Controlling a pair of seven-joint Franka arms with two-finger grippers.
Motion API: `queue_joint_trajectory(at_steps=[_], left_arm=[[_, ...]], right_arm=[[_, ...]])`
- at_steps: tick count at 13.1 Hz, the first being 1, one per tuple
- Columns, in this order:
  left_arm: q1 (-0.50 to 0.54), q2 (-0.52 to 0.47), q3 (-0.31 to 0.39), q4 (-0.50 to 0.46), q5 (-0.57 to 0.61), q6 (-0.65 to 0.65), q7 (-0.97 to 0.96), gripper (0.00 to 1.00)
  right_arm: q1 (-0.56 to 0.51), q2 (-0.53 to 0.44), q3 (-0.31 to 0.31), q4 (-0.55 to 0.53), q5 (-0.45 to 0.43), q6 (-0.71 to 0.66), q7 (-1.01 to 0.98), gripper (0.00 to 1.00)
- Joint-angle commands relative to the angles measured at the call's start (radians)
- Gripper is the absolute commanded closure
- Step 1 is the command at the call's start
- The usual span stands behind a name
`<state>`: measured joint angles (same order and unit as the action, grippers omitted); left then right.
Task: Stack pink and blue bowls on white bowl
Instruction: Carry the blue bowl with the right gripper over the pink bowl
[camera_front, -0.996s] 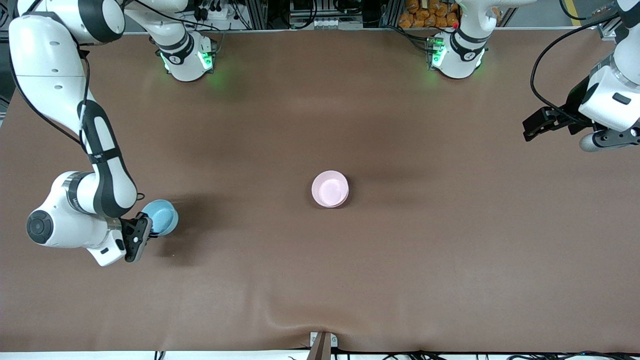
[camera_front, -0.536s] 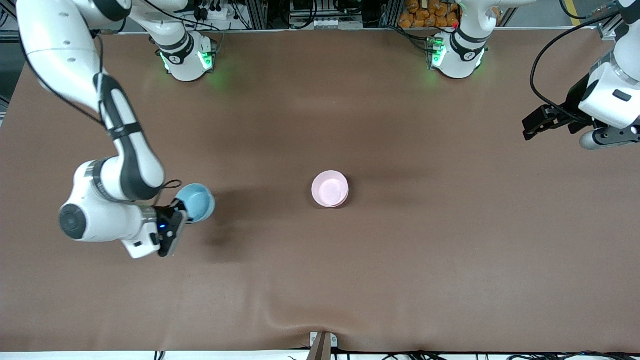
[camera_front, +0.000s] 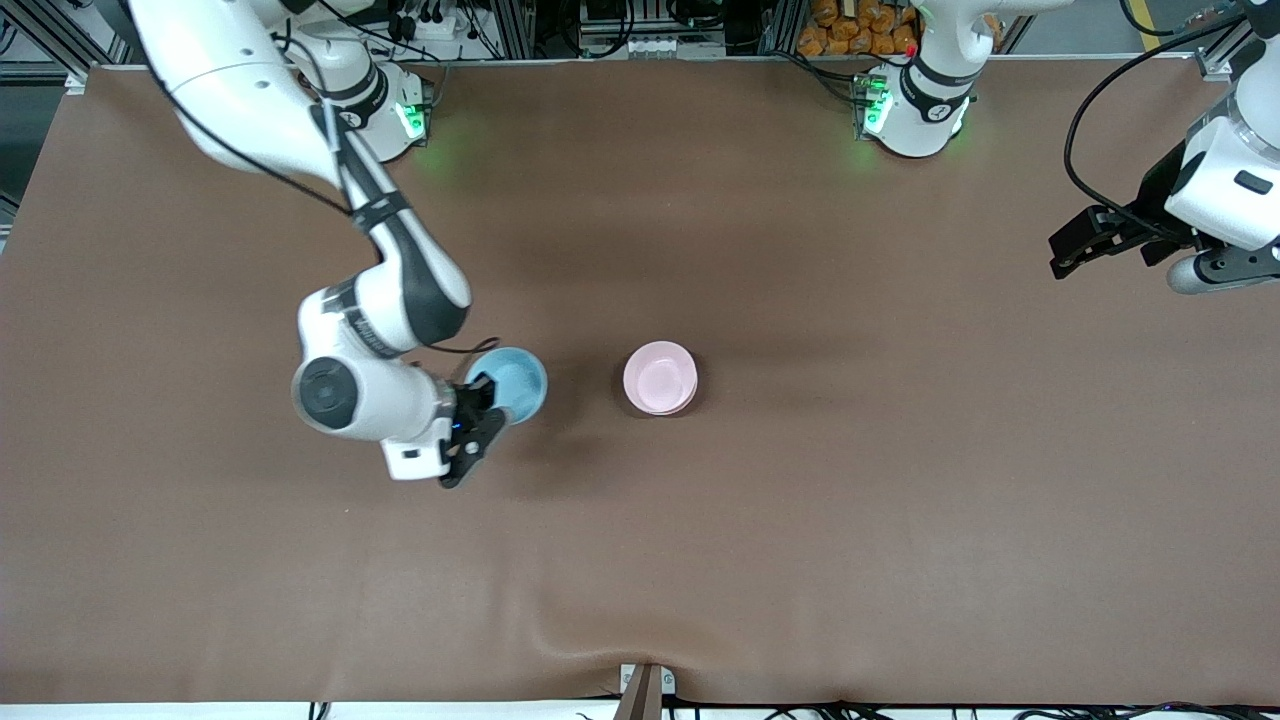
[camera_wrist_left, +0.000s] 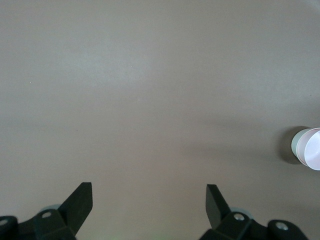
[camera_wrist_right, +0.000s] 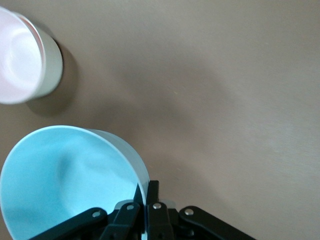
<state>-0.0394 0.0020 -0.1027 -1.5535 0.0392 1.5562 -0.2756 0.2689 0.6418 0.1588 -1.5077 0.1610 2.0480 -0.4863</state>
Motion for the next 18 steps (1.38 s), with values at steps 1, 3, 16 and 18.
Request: queue_joint_trajectory(at_steps=[1, 3, 16, 18], left_arm=[[0.007, -0.019, 0.001, -0.007, -0.019, 0.010, 0.016, 0.00], [0.007, -0.017, 0.000, -0.007, -0.019, 0.028, 0.016, 0.00], [0.007, -0.016, 0.000, -0.008, -0.018, 0.038, 0.018, 0.00], [0.007, -0.016, -0.002, -0.008, -0.019, 0.038, 0.016, 0.00]], right_arm=[[0.073, -0.008, -0.008, -0.016, 0.011, 0.056, 0.191, 1.00], [0.142, -0.008, -0.008, -0.014, 0.011, 0.110, 0.363, 1.00], [0.266, 0.061, -0.008, -0.026, 0.069, 0.251, 0.772, 1.00], [0.273, 0.062, -0.008, -0.026, 0.069, 0.256, 0.773, 1.00]])
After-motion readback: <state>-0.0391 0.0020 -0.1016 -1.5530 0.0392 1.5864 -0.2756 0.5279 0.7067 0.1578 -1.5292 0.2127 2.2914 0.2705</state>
